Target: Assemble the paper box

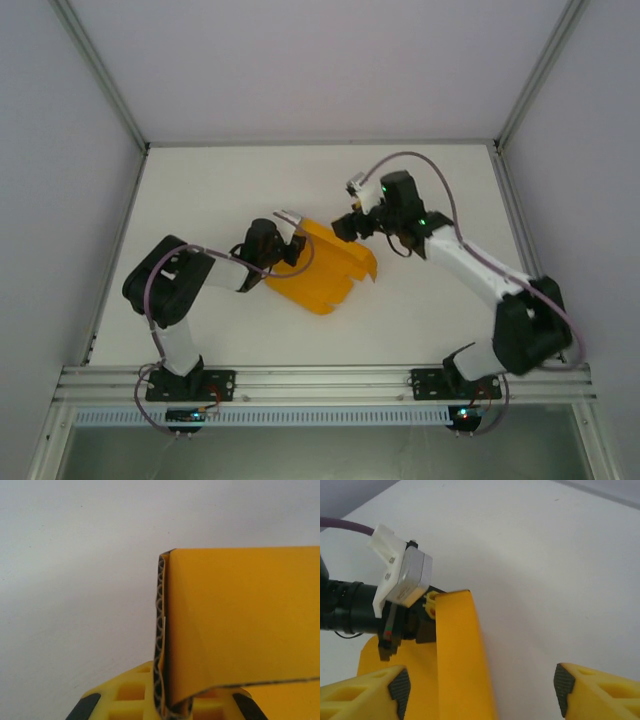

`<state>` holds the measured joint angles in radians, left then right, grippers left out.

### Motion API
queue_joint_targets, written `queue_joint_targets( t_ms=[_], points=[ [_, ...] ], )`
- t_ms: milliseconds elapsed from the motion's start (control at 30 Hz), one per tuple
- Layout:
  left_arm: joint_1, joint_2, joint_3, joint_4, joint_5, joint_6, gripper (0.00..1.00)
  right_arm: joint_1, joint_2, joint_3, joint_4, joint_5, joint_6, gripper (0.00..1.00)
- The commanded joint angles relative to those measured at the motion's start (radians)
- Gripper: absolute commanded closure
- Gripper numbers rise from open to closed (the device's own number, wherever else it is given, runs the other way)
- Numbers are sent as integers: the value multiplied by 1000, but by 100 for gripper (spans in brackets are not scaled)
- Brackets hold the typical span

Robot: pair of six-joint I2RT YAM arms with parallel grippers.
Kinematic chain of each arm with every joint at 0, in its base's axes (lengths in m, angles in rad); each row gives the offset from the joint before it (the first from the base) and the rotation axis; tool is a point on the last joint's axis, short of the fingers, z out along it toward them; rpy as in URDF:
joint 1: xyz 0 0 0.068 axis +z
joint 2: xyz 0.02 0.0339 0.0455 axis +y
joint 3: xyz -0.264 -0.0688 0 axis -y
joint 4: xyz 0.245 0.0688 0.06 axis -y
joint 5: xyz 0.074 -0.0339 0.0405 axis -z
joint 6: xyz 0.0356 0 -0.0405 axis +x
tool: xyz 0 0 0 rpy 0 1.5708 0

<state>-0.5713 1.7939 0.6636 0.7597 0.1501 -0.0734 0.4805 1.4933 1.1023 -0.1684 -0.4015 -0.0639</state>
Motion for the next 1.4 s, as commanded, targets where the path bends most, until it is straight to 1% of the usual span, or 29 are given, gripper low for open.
queue_joint_targets(
  t_ms=[0, 67, 200, 333, 500, 567, 667, 733, 867, 1000, 1033, 1067, 1100, 1200, 1233, 1267, 1300, 1367],
  points=[
    [-16, -8, -7, 20, 21, 38, 100, -14, 143, 149, -201, -169, -16, 31],
    [-17, -4, -9, 17, 11, 38, 100, -12, 220, 220, -230, -162, -53, 34],
    [-20, 5, -7, 20, 9, 32, 100, 5, 317, 289, -261, -154, -97, 37],
    [-21, 15, -7, 33, 10, 23, 99, 8, 366, 297, -286, -139, -136, 39],
    [-21, 28, 6, 24, 9, 14, 97, 31, 384, 271, -301, -88, -200, 42],
    [-21, 28, 9, 26, 11, 6, 94, 39, 390, 259, -307, -64, -207, 42],
    [-21, 28, 11, 36, 15, 2, 86, 43, 402, 251, -309, -26, -210, 44],
    [-21, 31, 20, 40, 11, 0, 83, 40, 410, 255, -315, -30, -211, 45],
    [-21, 44, 44, 60, -7, -13, 81, 40, 413, 257, -322, -45, -220, 46],
    [-20, 68, 69, 90, -17, -22, 70, 32, 413, 259, -325, -63, -224, 47],
    [-19, 73, 75, 90, -12, -22, 70, 29, 414, 260, -328, -68, -223, 47],
    [-20, 77, 82, 90, -11, -24, 71, 27, 414, 263, -334, -72, -223, 47],
    [-20, 82, 85, 90, -17, -24, 76, 24, 415, 263, -335, -71, -223, 47],
    [-20, 96, 97, 74, -84, -35, 100, 14, 404, 259, -323, -70, -214, 47],
    [-20, 99, 96, 71, -113, -42, 100, 11, 394, 251, -313, -70, -203, 46],
    [-20, 98, 91, 77, -140, -50, 100, 6, 377, 243, -300, -71, -188, 41],
    [-19, 93, 79, 87, -158, -60, 100, 0, 345, 226, -278, -61, -164, 37],
    [-15, 71, 56, 95, -181, -85, 100, -16, 258, 169, -225, -49, -133, 33]
  ],
)
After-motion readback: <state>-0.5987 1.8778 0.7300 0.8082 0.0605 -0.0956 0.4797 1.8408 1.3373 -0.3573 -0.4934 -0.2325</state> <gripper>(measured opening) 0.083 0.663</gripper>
